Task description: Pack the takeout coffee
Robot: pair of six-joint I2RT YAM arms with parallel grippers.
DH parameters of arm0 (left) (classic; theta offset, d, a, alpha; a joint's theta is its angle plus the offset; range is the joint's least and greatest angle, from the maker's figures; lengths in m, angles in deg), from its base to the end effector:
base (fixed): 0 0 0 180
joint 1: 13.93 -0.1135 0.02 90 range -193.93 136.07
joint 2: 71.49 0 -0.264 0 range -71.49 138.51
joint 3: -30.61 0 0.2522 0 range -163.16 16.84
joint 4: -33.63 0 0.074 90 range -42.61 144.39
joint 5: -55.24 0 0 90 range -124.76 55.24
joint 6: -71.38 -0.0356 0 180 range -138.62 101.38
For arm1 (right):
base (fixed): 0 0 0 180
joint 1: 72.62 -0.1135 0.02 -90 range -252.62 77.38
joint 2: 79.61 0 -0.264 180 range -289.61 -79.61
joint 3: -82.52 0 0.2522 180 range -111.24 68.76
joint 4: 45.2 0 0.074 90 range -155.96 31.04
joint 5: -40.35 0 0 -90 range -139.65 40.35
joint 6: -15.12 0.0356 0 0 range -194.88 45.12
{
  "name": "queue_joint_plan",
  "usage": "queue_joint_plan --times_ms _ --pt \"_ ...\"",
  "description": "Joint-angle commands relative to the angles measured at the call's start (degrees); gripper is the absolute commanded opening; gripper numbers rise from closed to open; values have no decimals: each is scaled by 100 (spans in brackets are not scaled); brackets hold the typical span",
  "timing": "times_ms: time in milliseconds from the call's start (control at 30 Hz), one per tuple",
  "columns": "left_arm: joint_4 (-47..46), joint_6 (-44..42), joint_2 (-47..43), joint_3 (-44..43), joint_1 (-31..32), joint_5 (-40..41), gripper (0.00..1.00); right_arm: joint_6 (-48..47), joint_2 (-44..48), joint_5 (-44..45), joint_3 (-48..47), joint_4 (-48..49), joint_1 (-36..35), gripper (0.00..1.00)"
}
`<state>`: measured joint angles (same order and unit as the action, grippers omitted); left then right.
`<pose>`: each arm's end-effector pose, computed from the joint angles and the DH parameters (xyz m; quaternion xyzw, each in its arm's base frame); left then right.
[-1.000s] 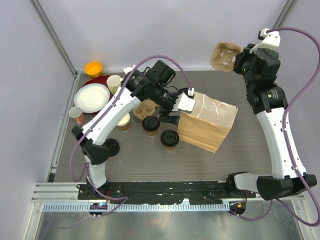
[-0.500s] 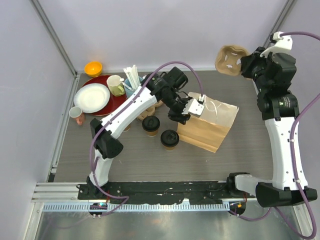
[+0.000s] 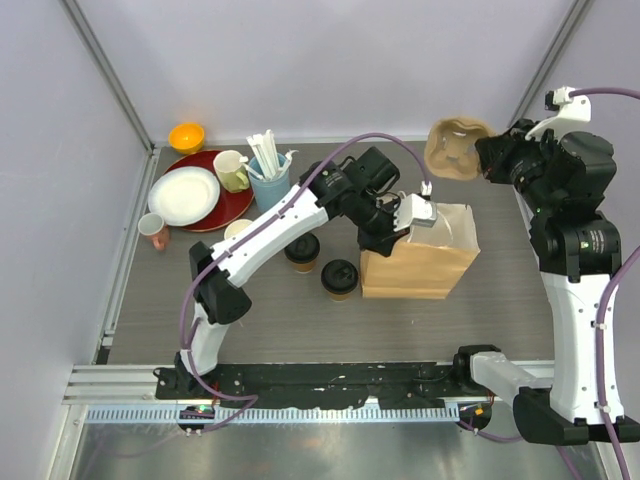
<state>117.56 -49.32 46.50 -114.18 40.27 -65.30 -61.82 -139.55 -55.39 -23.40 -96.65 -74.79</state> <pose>0.2344 -0.3559 0.3724 0.6795 0.6324 -0.3029 0.2158 0.1717 0.0101 0.5129 0.0366 0.7390 0.1257 0.6609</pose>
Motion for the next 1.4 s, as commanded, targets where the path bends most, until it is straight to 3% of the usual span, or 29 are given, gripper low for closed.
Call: queue_joint_plan --times_ms 0,233,333,467,567,767,933,1000,1067,1200,1367 --pt "-662 1013 -93 -353 65 -154 2 -101 62 11 84 -89 -2 1" --pt "-453 1057 39 -486 284 110 0 -348 0 485 -39 -344 -2 1" --pt "-224 864 39 -337 433 49 6 -392 79 547 -74 -414 -11 1" --pt "-232 750 92 -555 478 -39 22 -418 106 547 -83 -537 -2 1" --pt "-171 732 136 -810 496 -136 53 -436 132 547 -83 -634 -2 1" --pt "119 863 119 -1793 504 -206 70 -427 176 547 -284 -827 -2 1" --pt "506 661 -48 -2621 391 -215 68 -374 150 329 -557 -985 -2 1" --pt "305 898 -127 -2474 146 3 54 -374 80 214 -689 -1186 -2 1" --pt "59 952 -171 -2184 -75 267 48 -366 62 4 -681 -1319 -2 1" --pt "-574 769 82 -1621 -716 436 62 -199 35 -576 -496 -1547 -2 1" --pt "-654 495 382 -1470 -788 -212 73 56 175 -788 -102 -1645 -2 1"
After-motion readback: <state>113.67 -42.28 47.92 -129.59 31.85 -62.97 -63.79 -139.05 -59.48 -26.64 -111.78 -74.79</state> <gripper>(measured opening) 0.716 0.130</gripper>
